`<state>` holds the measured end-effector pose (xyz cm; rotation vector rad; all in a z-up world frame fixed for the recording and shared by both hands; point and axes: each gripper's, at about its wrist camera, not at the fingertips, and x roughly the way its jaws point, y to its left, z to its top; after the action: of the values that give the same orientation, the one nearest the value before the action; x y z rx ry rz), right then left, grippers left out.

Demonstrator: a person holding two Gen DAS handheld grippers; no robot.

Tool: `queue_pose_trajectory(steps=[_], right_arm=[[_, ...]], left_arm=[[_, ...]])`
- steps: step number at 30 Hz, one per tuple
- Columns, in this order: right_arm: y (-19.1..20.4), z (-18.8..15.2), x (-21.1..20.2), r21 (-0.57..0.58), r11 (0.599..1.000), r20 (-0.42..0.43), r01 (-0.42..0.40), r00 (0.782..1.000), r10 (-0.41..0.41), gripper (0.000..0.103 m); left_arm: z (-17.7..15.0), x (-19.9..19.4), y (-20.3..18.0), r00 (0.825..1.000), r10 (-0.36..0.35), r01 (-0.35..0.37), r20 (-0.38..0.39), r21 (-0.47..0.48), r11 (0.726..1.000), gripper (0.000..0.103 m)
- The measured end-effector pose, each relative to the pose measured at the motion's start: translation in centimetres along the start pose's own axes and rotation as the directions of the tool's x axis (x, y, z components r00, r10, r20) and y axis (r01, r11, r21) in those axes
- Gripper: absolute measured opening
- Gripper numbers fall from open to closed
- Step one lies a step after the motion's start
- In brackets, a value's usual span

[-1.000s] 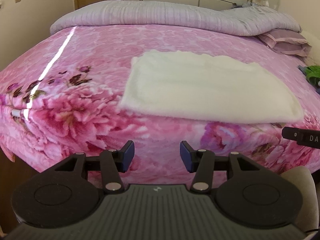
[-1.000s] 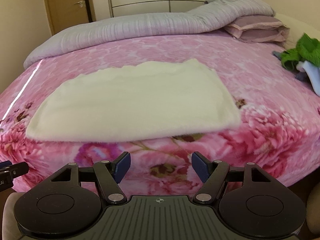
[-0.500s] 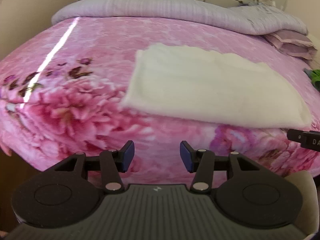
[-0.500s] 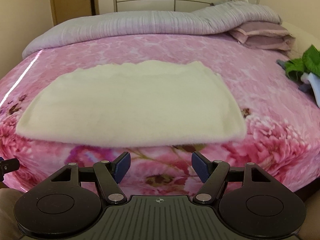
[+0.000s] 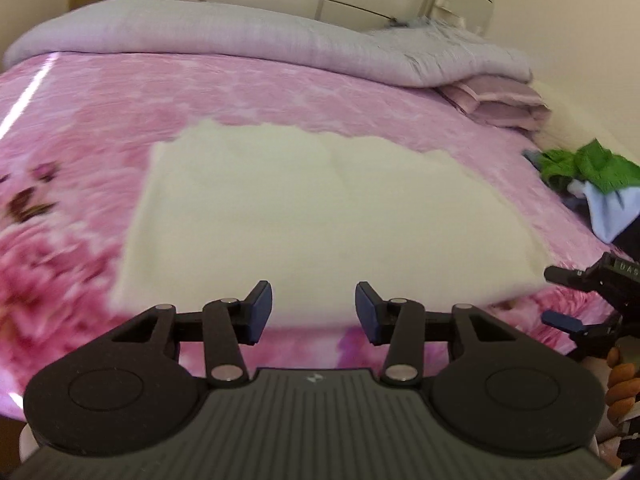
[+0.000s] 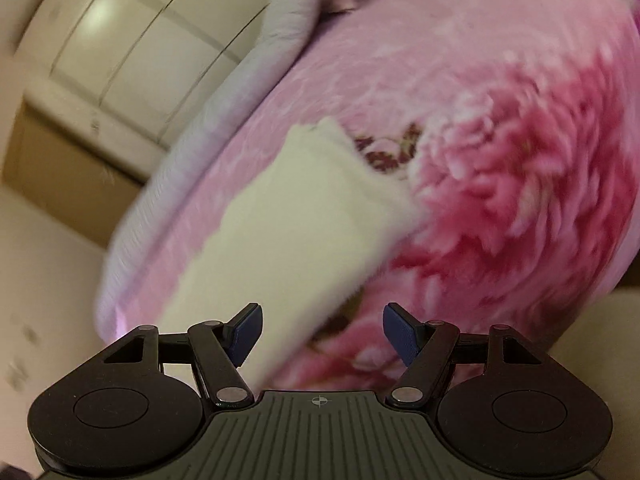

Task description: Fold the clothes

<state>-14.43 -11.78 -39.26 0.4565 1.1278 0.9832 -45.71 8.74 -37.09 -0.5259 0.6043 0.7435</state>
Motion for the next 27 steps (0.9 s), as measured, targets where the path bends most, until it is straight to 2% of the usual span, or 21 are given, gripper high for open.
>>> queue_pose_trajectory(steps=[3, 5, 10, 22, 27], right_arm=[[-1.0, 0.8, 0.8, 0.115, 0.992, 0.013, -0.050, 0.999, 0.049, 0.071], [-1.4, 1.3, 1.5, 0.142, 0.989, 0.006, -0.033, 0.999, 0.032, 0.071], [-2.1, 1.5, 1.8, 0.136, 0.991, 0.026, 0.005, 1.000, -0.008, 0.071], [-2.3, 2.0, 2.0, 0.120, 0.993, 0.042, 0.014, 0.999, -0.019, 0.071], [-2.1, 2.1, 2.4, 0.095, 0.995, 0.067, 0.020, 0.997, -0.027, 0.071]], left_arm=[[1.4, 2.5, -1.2, 0.997, 0.035, -0.034, -0.068, 0.017, 0.999, 0.041], [2.1, 3.8, -2.1, 0.995, 0.061, -0.059, -0.082, 0.034, 0.998, 0.041], [3.4, 5.4, -3.2, 0.990, 0.112, -0.108, -0.087, 0.054, 0.993, 0.042], [4.2, 6.4, -3.3, 0.991, 0.116, -0.111, -0.070, 0.075, 0.991, 0.043], [3.0, 7.9, -3.1, 0.992, 0.117, -0.110, -0.041, 0.132, 0.985, 0.047]])
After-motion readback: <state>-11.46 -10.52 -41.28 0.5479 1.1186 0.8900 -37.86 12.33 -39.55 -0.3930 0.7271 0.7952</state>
